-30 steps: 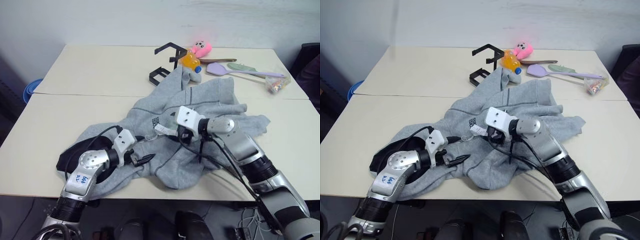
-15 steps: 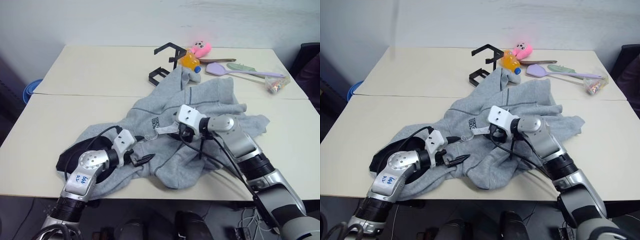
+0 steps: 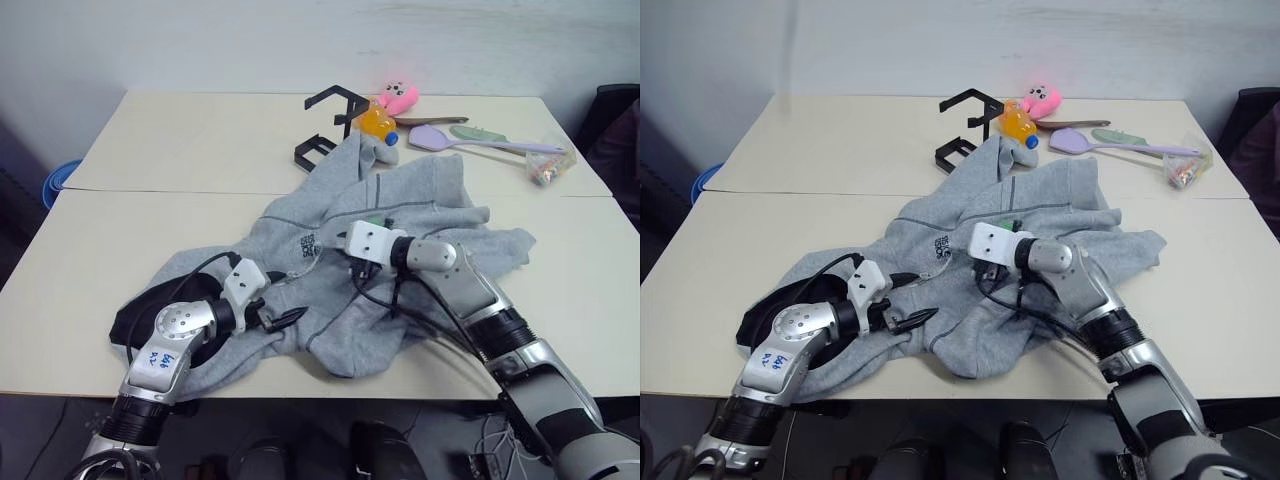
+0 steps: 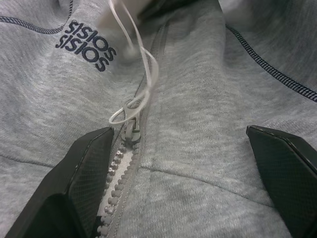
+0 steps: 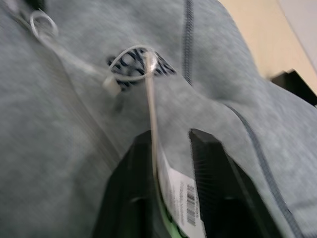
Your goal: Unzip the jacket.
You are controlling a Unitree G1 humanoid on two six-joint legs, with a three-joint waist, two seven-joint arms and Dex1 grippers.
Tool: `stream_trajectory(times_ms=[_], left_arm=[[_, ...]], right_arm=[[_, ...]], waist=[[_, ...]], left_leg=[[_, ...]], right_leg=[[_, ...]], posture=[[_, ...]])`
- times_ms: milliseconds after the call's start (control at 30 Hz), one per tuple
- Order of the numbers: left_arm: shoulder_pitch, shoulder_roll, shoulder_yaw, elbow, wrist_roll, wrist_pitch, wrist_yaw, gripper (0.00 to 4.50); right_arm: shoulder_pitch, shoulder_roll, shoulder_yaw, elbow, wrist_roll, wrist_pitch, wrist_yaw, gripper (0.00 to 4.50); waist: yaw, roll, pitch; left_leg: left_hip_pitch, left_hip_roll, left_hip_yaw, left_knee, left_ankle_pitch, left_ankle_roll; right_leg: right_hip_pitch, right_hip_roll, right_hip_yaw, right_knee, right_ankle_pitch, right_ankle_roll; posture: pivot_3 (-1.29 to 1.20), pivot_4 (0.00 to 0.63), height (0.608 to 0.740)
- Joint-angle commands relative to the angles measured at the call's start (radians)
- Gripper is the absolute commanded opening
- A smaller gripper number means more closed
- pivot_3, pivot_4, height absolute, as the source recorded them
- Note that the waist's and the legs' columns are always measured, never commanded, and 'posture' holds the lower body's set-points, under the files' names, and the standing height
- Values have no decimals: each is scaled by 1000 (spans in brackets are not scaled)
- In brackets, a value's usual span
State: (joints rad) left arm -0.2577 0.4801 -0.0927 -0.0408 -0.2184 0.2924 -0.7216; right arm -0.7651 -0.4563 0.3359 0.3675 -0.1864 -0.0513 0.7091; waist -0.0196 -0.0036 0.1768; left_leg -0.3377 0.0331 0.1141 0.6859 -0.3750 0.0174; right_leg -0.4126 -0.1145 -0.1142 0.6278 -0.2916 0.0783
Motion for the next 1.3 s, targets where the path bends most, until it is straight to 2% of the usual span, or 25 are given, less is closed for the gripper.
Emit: stream_trajectory(times_ms=[33,267,500,667,867,1133,1300], left_arm=[[29,-2,-7,51,19,43,15,4500],[27,-2,-15,50,22,50,7,4500],[49,11,-12,32,15,69,4,4500],[99,29,2,-4,11,76,0,4500],[155,64,10,-13,8,81,-30,4500],[211,170,63,62,17,30,-83,4500],[209,209,78,115,12,-6,-107,4500]], right_arm=[[-4,-13,-64,24,8,-66,-51,30],[1,-47,-130,76,2,-126,-112,30],[4,-230,-228,147,8,-163,-137,30],[38,-324,-293,212,10,-189,-166,30],[6,-414,-351,394,-13,-242,-281,30],[28,-485,-438,613,17,-281,-460,30],[26,-499,-475,714,24,-318,-556,30]], waist=[[-3,0,0],[-5,0,0],[0,0,0],[-10,1,0],[-11,3,0],[-26,7,-2],[-40,17,-8]], left_leg=[[0,0,0,0,0,0],[0,0,0,0,0,0],[-1,-1,-1,0,1,0],[1,0,-1,-2,1,0],[2,1,2,-3,1,-1],[3,4,3,-5,1,-2],[5,5,7,-7,2,-5]], right_leg=[[0,0,0,0,0,0],[0,0,0,0,0,0],[1,-2,-1,0,0,0],[1,-1,-1,-2,0,0],[1,0,1,-2,0,0],[1,2,2,-4,0,0],[1,4,6,-6,-1,-1]], posture=[[0,150,740],[0,150,740],[0,150,740],[0,150,740],[0,150,740],[0,150,740],[0,150,740]])
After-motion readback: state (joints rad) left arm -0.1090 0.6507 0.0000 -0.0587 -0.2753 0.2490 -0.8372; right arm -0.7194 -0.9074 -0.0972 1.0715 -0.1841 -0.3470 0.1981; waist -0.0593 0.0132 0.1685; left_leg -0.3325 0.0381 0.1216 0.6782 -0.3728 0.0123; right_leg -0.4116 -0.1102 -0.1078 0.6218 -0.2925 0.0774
